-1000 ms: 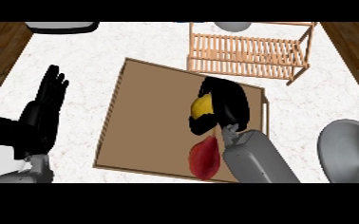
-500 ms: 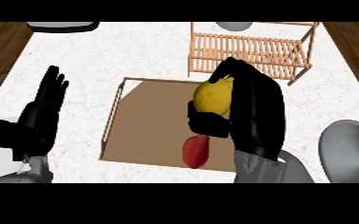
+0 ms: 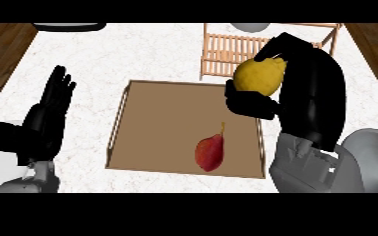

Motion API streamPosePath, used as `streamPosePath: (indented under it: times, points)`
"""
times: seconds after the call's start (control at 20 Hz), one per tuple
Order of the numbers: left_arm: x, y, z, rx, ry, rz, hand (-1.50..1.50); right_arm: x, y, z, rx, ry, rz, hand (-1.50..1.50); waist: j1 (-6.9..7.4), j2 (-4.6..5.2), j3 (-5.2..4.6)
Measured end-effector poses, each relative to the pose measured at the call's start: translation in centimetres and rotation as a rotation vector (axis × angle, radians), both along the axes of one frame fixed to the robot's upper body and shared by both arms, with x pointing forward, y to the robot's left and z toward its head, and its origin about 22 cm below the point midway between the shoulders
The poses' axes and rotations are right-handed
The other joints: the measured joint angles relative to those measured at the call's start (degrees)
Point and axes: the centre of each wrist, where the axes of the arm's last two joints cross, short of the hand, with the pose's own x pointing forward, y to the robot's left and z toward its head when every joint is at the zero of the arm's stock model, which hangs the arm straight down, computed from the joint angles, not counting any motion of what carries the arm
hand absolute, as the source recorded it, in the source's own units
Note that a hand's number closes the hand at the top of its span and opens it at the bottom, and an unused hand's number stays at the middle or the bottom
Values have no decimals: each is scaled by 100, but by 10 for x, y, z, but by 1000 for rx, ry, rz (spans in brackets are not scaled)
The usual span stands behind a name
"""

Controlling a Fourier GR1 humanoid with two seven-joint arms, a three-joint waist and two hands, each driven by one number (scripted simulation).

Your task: Pick the lemon from the tray and place it in the tiered shelf

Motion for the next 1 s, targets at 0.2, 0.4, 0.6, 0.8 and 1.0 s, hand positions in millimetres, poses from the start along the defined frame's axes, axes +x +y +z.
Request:
streamPosePath:
  times: [0.2,0.4,0.6,0.8,1.0]
  points:
    - [5,-1,1,0,-7,-5,0,19,-16,0,13,7,-44,150,14,10,1]
    - [10,-2,-1,-3,-3,-1,0,48,-36,-9,37,14,-83,150,27,21,2]
    - [3,-1,1,2,-4,0,0,68,-55,-27,48,-9,-105,150,40,21,4]
    - [5,-2,-1,3,-1,-5,0,92,-61,-43,65,-47,-117,150,54,27,5]
    - [2,0,-4,2,-6,-9,0,112,-69,-57,66,-67,-115,150,59,26,4]
